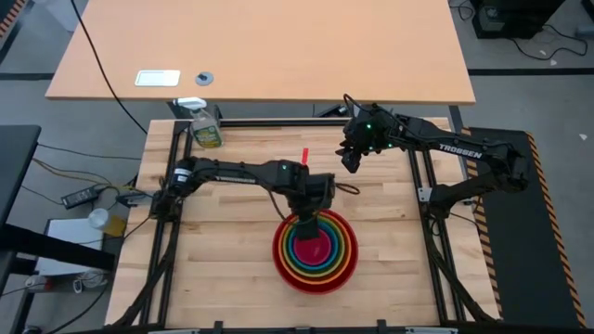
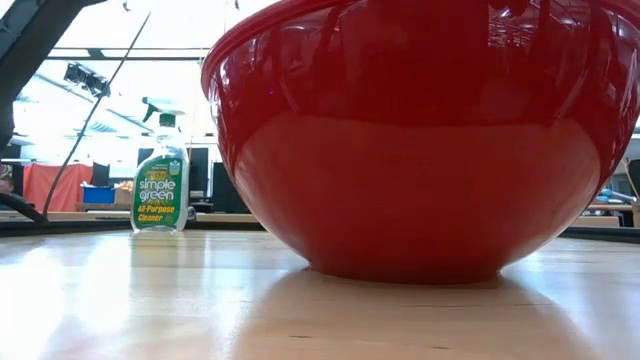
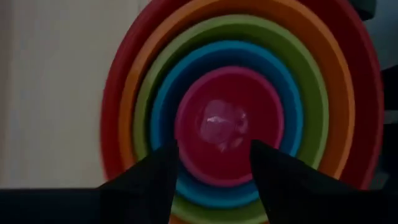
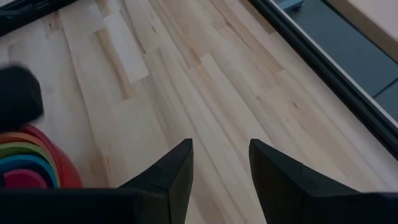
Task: Nest bowls inside each other
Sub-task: Return to Home Position
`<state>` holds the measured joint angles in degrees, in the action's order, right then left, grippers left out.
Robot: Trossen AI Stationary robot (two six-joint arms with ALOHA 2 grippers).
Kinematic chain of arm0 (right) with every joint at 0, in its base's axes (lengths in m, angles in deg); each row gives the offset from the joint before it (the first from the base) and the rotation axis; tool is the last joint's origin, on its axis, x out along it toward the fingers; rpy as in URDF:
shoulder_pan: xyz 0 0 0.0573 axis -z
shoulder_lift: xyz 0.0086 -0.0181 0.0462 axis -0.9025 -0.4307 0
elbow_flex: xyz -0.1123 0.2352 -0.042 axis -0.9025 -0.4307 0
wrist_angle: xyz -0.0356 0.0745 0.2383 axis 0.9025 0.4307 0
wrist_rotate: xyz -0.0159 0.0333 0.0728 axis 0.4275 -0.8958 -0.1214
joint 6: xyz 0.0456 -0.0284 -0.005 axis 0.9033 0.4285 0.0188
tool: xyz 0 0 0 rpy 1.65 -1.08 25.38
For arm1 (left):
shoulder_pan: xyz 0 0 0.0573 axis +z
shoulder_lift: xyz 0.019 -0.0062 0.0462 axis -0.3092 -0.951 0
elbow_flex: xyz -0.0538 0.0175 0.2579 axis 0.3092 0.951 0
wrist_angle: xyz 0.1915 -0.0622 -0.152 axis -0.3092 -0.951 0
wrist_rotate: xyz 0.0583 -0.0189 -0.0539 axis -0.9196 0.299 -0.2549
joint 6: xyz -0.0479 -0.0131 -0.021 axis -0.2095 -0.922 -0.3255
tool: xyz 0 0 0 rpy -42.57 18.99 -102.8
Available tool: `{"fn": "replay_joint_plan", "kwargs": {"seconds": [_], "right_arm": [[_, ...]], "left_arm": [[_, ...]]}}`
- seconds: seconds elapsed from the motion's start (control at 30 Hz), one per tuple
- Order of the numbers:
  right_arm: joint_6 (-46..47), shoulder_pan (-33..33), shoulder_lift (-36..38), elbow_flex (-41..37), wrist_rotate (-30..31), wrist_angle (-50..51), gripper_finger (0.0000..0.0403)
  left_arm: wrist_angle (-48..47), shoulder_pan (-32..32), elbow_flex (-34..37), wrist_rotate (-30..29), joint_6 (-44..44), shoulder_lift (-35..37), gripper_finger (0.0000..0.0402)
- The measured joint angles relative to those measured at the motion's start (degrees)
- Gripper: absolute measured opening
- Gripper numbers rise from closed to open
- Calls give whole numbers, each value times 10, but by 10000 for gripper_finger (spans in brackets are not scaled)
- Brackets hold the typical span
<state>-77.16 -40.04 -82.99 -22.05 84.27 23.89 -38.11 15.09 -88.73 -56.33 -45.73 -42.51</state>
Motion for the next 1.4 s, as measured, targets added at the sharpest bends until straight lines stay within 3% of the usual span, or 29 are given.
{"fn": "replay_joint_plan", "kwargs": {"seconds": [0.2, 0.43, 0.63, 1.07, 1.2, 1.4], "right_arm": [[0, -1, 1, 0, -16, 7, 164], [31, 0, 58, 0, -8, 14, 161], [57, -2, 138, 0, 16, 14, 158], [89, -24, 266, -5, 71, -3, 158], [118, -36, 308, -74, 72, -119, 158], [236, -69, 374, -276, 100, -367, 158]], "left_arm": [[-60, -23, 2, -102, 81, 39, 191], [-44, -14, 59, -130, 112, 113, 156], [38, 5, 223, -144, 102, 246, 142], [275, 74, 570, -144, -4, 573, 141], [379, 106, 695, -125, -46, 675, 141], [467, 135, 847, -87, -122, 832, 141]]}}
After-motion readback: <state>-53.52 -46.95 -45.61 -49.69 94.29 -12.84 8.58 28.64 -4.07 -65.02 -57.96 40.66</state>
